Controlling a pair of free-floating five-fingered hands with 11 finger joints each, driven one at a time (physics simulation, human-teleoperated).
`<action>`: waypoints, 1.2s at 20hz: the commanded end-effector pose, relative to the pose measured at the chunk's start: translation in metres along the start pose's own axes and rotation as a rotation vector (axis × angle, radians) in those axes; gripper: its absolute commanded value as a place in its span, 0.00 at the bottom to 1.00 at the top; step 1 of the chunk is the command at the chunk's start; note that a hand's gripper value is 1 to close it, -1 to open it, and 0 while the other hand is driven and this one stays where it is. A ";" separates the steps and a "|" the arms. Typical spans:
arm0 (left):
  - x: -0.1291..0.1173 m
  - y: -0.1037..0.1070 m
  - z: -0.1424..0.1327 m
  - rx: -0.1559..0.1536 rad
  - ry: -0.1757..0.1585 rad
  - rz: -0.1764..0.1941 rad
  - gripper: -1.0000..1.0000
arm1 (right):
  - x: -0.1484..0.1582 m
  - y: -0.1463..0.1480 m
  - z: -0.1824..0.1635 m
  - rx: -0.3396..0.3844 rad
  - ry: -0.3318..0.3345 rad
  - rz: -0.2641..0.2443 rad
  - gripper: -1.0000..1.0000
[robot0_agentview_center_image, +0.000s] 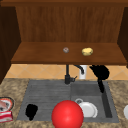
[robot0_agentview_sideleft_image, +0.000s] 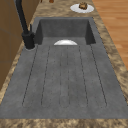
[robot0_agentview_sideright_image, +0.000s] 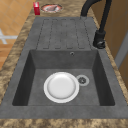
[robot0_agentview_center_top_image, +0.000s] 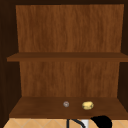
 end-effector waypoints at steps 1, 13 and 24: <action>0.000 0.000 0.000 0.000 0.000 0.000 0.50 | -0.001 -0.029 -0.028 0.021 0.001 -0.007 0.00; 0.000 0.000 0.000 0.000 0.000 0.000 0.50 | 0.013 -0.107 -0.104 0.007 0.115 0.004 0.00; 0.000 0.000 0.000 0.000 0.000 0.000 0.50 | 0.007 -0.098 -0.200 0.016 0.083 0.016 0.00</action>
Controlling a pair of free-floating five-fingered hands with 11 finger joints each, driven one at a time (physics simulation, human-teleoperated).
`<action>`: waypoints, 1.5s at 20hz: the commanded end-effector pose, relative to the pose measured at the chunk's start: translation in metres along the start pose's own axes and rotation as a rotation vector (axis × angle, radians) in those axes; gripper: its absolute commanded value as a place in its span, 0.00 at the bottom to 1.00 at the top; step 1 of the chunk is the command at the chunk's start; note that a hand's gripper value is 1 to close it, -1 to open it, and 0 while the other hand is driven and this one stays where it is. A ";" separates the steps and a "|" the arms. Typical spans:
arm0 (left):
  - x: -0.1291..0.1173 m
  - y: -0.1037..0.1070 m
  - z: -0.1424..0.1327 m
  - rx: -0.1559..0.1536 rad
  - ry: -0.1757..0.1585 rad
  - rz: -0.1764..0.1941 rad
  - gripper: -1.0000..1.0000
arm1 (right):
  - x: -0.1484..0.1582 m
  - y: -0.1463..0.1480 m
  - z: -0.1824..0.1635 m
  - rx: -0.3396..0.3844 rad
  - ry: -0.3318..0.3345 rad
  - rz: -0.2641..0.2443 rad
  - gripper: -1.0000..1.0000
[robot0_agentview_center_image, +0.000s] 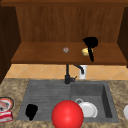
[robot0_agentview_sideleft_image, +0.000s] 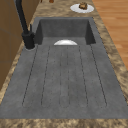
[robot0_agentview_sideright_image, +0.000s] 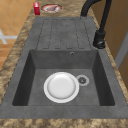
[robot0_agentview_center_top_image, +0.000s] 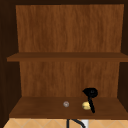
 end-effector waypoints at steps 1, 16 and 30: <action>0.000 0.000 0.000 0.000 0.000 0.000 0.50 | -0.001 0.019 -0.033 0.043 -0.001 0.017 0.00; 0.000 0.000 0.000 0.000 0.000 0.000 0.50 | -0.013 0.047 -0.125 0.299 -0.008 -0.033 0.00; 0.000 0.000 0.000 0.000 0.000 0.000 0.50 | -0.030 0.040 -0.200 0.483 -0.007 -0.046 0.00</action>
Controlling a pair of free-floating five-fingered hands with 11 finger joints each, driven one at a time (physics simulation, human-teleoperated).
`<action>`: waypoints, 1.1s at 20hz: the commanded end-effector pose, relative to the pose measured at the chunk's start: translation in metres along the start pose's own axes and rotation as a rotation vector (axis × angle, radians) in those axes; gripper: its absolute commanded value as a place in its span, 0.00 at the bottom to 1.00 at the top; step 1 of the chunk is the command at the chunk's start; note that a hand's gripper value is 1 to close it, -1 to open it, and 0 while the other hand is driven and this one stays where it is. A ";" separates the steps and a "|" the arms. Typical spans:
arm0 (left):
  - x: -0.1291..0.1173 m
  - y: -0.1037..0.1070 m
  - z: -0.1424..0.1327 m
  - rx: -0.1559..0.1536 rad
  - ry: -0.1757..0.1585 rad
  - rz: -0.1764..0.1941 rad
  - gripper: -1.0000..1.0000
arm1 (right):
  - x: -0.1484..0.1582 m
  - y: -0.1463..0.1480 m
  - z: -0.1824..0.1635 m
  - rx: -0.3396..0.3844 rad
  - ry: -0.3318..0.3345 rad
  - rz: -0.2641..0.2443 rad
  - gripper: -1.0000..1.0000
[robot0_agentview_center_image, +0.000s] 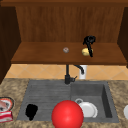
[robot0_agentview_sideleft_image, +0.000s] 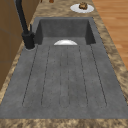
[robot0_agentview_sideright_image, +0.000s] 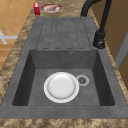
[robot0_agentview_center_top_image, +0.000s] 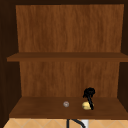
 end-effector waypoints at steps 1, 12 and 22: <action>0.000 0.000 0.000 0.000 0.000 0.000 0.50 | -0.003 -0.002 -0.019 0.059 -0.003 -0.003 0.00; 0.000 0.000 0.000 0.000 0.000 0.000 0.50 | -0.007 -0.009 -0.080 0.102 0.008 0.008 0.00; 0.000 0.000 0.000 0.000 0.000 0.000 0.50 | -0.023 0.008 -0.111 0.077 -0.003 -0.010 0.00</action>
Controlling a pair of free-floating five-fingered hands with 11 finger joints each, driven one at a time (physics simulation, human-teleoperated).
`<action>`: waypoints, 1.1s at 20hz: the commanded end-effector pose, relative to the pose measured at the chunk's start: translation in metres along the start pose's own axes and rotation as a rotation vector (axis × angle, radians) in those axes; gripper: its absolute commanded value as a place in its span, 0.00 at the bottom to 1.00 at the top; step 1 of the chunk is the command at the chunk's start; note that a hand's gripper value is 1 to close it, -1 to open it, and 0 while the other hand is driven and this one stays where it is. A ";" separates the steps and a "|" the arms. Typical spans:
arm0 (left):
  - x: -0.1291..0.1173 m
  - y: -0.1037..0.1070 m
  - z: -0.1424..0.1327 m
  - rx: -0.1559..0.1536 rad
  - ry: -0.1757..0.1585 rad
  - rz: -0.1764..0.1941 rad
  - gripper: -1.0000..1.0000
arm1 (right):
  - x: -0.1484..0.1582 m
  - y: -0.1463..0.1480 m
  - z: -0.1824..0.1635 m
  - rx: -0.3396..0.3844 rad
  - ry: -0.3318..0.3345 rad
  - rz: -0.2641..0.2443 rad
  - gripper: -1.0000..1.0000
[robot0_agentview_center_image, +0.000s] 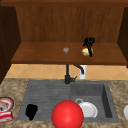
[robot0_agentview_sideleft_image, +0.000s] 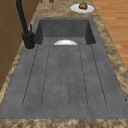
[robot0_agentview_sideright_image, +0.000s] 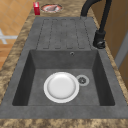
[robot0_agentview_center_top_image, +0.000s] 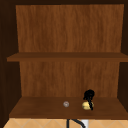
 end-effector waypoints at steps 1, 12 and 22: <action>0.000 0.000 0.000 0.000 0.000 0.000 0.50 | -0.006 0.011 -0.007 0.001 -0.003 -0.004 0.00; 0.000 0.000 0.000 0.000 0.000 0.000 0.50 | -0.005 0.027 -0.031 0.052 0.023 0.018 0.00; 0.000 0.000 0.000 0.000 0.000 0.000 0.50 | 0.013 0.008 -0.057 -0.012 0.095 0.072 1.00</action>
